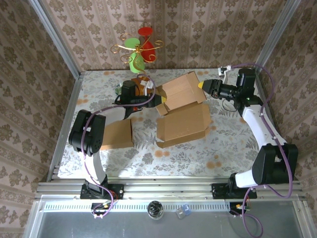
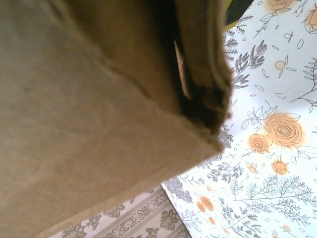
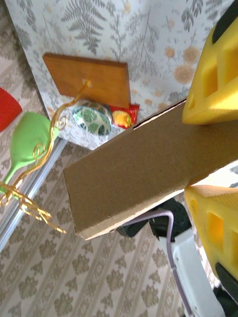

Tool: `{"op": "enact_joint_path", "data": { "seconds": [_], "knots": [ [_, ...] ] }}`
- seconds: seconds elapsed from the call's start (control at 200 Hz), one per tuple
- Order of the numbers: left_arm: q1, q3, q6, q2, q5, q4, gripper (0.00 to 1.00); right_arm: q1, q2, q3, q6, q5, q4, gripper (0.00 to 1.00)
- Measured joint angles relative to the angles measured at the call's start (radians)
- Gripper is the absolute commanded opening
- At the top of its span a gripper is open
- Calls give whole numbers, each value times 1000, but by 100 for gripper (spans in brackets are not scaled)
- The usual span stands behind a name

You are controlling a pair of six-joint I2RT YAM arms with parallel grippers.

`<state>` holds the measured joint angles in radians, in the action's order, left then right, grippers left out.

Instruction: Fold the paper box

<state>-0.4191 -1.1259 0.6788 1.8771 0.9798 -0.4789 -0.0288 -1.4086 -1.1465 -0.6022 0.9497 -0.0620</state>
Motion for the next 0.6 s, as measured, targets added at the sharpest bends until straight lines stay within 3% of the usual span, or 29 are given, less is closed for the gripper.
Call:
{"op": "enact_joint_path", "data": {
  "seconds": [0.6],
  "knots": [
    [-19, -10, -68, 0, -23, 103, 0, 104, 34, -140, 321, -379, -390, 40]
  ]
}}
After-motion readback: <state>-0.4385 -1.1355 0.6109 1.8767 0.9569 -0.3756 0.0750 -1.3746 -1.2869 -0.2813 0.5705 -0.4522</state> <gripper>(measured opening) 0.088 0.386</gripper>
